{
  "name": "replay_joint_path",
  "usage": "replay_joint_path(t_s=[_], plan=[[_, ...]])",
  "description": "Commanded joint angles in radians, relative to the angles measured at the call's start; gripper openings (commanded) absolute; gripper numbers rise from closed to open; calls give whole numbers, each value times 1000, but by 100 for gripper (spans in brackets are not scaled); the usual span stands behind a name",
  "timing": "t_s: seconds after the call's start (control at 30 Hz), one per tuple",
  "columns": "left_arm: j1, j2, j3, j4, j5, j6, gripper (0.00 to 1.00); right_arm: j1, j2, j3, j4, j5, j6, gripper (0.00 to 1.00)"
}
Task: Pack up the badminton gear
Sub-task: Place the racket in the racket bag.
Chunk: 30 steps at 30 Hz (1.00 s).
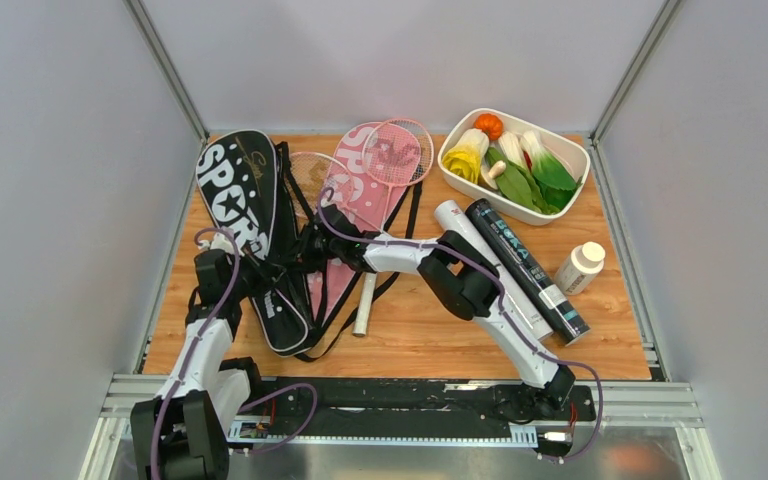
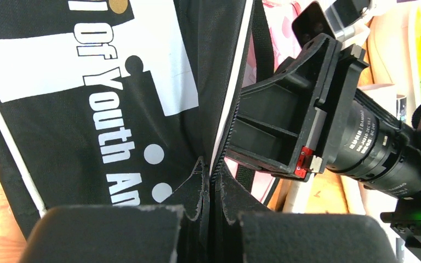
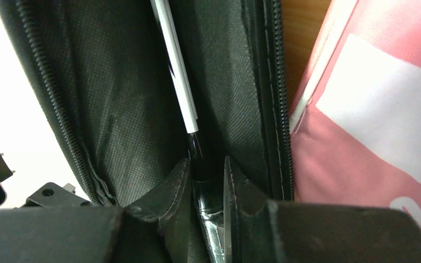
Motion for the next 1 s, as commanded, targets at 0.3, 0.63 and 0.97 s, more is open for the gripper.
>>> replay_joint_path(t_s=[0.3,0.63,0.97], plan=[[-28,-37,-105,76,123,-146,0,40,18,112,-18,393,283,17],[-28,-5,-81,106,105,-151,0,59,3,43,27,295,300,41],[-74,-10,-30,-31,-38,-82,0,-3,-127,-28,61,99,-81,60]])
